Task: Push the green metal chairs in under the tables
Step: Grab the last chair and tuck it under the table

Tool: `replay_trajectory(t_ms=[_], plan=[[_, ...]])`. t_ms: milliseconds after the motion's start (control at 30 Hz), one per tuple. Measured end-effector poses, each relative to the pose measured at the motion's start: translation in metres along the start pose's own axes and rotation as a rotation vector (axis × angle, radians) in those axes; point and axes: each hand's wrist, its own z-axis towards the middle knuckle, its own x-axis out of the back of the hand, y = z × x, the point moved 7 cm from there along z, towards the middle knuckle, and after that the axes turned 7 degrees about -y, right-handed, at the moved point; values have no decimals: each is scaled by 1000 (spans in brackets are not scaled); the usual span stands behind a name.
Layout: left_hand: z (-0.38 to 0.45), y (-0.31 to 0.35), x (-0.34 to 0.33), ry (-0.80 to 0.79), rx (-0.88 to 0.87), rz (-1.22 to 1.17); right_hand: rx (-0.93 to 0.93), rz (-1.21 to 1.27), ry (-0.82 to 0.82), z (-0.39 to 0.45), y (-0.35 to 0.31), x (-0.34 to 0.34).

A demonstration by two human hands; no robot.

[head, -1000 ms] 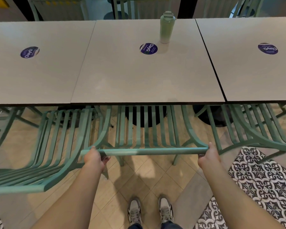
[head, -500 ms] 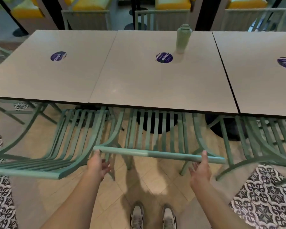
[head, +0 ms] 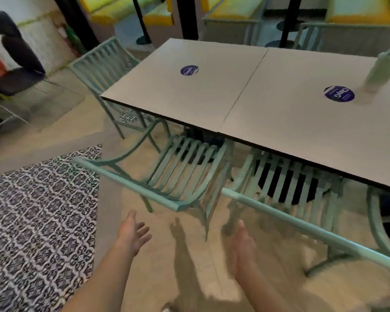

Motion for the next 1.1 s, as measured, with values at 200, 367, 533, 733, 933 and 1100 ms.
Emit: replay_trajectory(t_ms=[200,367,533,733,933,1100], plan=[[77,105,73,-99,-89,2,33,53,17,-15,31,-111],[126,161,120,-124,-65,38,41,191,35,-20,61,-170],[181,214,132,-71,-40,8,53,308,98,-12,72,-205],[238,255,127,-29,-40,-31,18,483,258,30,73,-227],[272,264,132,-30,83,-16,22,616,450,33,74,-229],[291,262,135,1,176,15,25,631,636,24,81,-231]])
